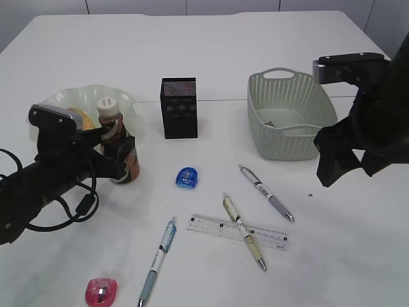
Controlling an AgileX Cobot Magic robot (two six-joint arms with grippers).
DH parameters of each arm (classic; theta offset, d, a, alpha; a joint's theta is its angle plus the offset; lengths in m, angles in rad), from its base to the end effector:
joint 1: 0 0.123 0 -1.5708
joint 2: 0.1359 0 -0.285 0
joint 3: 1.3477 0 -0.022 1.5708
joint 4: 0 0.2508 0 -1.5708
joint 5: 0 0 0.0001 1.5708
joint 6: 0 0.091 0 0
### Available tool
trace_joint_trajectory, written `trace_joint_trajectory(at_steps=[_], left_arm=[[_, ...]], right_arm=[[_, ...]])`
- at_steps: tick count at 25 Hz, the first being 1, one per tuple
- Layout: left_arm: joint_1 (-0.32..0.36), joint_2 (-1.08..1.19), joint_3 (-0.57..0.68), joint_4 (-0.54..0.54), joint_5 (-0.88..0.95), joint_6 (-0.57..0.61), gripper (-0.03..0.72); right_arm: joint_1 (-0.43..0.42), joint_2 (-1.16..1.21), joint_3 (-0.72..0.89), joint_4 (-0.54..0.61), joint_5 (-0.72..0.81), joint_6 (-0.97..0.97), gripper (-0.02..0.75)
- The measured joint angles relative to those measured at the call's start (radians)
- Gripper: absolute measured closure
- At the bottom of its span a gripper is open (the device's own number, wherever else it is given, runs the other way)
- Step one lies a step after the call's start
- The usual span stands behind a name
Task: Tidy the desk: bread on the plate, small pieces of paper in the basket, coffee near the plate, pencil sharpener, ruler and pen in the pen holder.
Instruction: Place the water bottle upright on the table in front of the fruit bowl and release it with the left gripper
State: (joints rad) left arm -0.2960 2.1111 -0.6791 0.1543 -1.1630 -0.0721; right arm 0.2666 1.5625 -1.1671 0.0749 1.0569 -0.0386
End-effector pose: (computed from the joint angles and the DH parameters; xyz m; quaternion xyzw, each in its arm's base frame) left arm 0.3258 -0.1128 0.0890 0.1539 0.7536 -0.1510 0.6209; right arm 0.2883 0.0849 0.2617 -0.1363 0.9847 0.0458 0.0980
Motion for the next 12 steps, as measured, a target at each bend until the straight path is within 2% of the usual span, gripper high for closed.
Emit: trace_joint_trajectory(at_steps=[12], left_arm=[[0.000, -0.147, 0.004, 0.022, 0.014, 0.013, 0.165]], right_arm=[[0.000, 0.000, 0.000, -0.010, 0.002, 0.000, 0.175]])
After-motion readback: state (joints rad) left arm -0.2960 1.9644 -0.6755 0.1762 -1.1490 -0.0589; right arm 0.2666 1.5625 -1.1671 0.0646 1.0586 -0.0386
